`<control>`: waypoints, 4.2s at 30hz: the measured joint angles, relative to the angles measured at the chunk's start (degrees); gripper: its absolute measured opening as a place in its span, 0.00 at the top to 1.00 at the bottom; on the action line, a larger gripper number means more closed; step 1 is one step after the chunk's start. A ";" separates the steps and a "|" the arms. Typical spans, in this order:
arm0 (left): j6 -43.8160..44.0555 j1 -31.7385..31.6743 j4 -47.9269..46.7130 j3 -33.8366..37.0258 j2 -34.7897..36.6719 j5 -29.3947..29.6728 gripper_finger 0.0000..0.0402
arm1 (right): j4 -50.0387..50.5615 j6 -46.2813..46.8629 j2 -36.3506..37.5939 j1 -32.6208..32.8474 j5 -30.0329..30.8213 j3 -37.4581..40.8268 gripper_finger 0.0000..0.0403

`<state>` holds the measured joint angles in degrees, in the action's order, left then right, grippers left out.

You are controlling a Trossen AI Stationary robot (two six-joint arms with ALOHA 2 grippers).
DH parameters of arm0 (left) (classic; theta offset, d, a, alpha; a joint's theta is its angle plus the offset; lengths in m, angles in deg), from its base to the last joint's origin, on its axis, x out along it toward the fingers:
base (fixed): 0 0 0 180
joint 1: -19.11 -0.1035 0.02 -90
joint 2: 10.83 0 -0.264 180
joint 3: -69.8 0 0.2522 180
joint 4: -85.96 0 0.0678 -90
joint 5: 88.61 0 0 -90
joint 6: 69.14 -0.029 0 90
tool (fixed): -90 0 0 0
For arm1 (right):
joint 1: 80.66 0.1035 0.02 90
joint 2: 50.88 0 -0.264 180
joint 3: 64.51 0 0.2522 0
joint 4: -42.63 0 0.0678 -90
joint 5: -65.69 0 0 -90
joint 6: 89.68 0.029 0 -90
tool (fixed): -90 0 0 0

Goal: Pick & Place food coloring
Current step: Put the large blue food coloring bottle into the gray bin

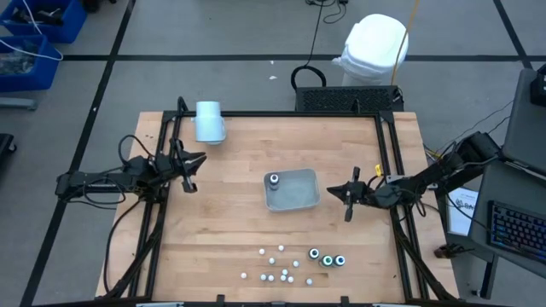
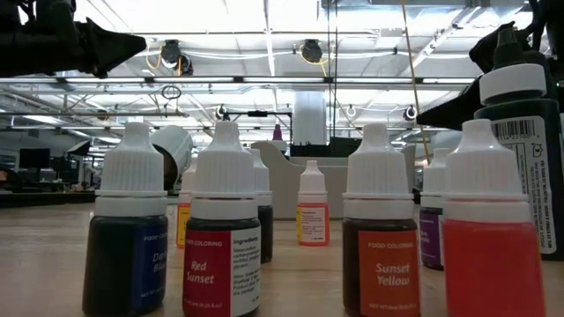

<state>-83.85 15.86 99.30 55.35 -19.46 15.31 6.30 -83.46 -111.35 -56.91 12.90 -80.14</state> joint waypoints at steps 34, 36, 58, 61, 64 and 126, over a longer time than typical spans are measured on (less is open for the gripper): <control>2.44 0.00 0.22 0.02 0.00 0.19 0.86 | -4.83 -4.31 0.03 -0.09 0.08 0.00 0.99; 2.44 0.00 0.22 0.02 0.00 0.19 0.86 | -4.79 -4.09 0.03 -0.09 0.09 0.00 0.99; 5.85 0.00 1.67 0.07 0.00 0.19 0.86 | -19.10 -5.29 0.05 -0.54 -2.78 -0.28 0.99; 5.41 0.00 2.46 0.07 0.00 0.19 0.86 | -18.75 -5.36 0.05 -0.55 -2.80 -0.77 0.99; 6.07 0.00 3.09 0.07 0.00 0.17 0.86 | -17.49 -5.38 0.03 -0.55 -2.79 -1.18 0.99; 3.05 0.00 1.63 0.02 0.00 0.08 0.86 | 43.12 -7.63 -1.40 4.21 -3.02 -37.39 0.99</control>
<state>-80.80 15.86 100.92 55.38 -19.46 15.39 49.42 -91.09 -112.75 -52.70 9.88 -117.53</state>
